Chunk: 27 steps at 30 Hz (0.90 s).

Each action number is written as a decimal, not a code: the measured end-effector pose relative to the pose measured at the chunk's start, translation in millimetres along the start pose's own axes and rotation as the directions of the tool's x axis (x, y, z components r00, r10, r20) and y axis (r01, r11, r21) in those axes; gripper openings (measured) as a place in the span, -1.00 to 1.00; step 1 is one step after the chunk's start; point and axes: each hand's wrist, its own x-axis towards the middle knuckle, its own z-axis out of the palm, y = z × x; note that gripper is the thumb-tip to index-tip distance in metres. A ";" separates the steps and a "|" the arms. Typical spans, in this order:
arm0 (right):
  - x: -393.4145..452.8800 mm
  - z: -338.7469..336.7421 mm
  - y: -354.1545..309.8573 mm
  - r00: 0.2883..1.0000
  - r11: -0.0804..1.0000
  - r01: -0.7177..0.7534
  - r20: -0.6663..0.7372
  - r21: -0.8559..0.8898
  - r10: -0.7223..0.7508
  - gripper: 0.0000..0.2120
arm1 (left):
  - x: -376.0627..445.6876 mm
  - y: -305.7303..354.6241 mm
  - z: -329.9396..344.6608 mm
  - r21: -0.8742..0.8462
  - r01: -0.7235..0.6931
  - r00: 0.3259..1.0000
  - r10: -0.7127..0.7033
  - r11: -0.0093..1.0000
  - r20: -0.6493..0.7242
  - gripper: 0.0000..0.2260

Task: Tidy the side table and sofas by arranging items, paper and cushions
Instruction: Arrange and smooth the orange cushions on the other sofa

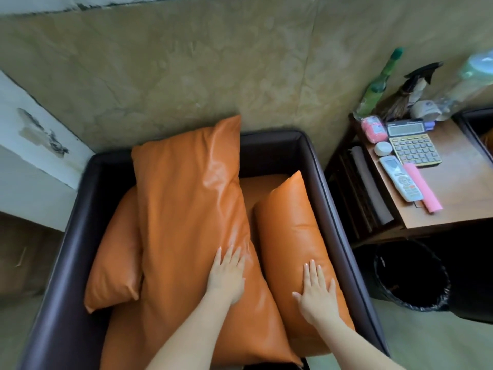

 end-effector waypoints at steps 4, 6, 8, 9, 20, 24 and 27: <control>2.2 -11.9 -11.8 0.984 0.993 -0.062 0.158 -0.102 0.077 -0.24 | -9.5 -21.6 1.3 -0.025 0.043 0.995 -0.045 0.999 -0.090 -0.46; 7.4 -24.3 -33.2 0.967 0.987 -0.148 0.215 0.059 0.133 -0.21 | -13.5 -31.2 -4.0 -0.083 0.076 0.984 -0.088 0.994 -0.152 -0.45; 20.1 -45.7 -59.4 0.978 0.928 -0.131 0.200 0.349 0.063 -0.21 | -18.2 -42.4 -14.8 -0.156 0.146 0.967 -0.175 0.977 -0.186 -0.45; 27.4 -57.8 -73.4 0.975 0.866 -0.069 0.218 0.495 -0.047 -0.21 | -21.4 -49.8 -20.4 -0.196 0.186 0.954 -0.225 0.963 -0.199 -0.45; 72.0 -125.3 -210.7 0.965 0.635 -0.025 0.184 0.772 -0.185 0.00 | -76.9 -180.5 -7.0 -0.403 0.433 0.808 -0.545 0.807 -0.223 -0.44; 80.7 -100.7 -240.8 0.994 0.884 -0.062 0.111 0.463 0.012 -0.25 | -78.7 -219.5 22.3 -0.356 0.421 0.861 -0.491 0.834 -0.131 -0.43; 82.7 -78.4 -254.3 0.996 0.908 -0.095 0.036 0.409 0.087 -0.38 | -72.3 -240.3 52.0 -0.308 0.363 0.914 -0.401 0.880 -0.067 -0.40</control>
